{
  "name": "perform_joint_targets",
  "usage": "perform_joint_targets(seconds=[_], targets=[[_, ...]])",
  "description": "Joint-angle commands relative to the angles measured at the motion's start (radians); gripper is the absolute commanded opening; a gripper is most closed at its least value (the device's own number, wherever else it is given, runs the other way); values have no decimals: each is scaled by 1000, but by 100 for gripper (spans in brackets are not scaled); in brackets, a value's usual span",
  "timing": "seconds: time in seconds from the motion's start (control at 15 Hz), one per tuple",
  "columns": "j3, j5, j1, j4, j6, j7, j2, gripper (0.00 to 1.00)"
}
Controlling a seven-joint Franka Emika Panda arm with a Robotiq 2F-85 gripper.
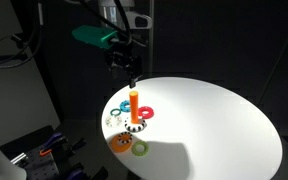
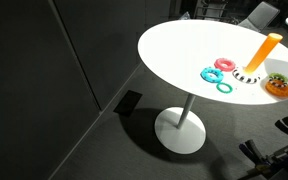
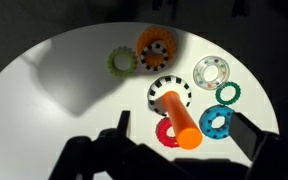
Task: Pick up the white and black ring and put it on the rings stacking stand
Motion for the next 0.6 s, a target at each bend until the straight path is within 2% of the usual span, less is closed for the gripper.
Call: perform_joint_targets(seconds=[0.0,0.2,0.27,0.33,0.53], targets=[[7,-28,-25,-113,104,6,-60,100],[13,-50,-31,-188,173,9,-77,100],[11,-51,-27,-196,173,3,-78,100],[3,-27,-17,-155,148,0,-38,100],[4,-30,-17,-181,162,0,-49,100]])
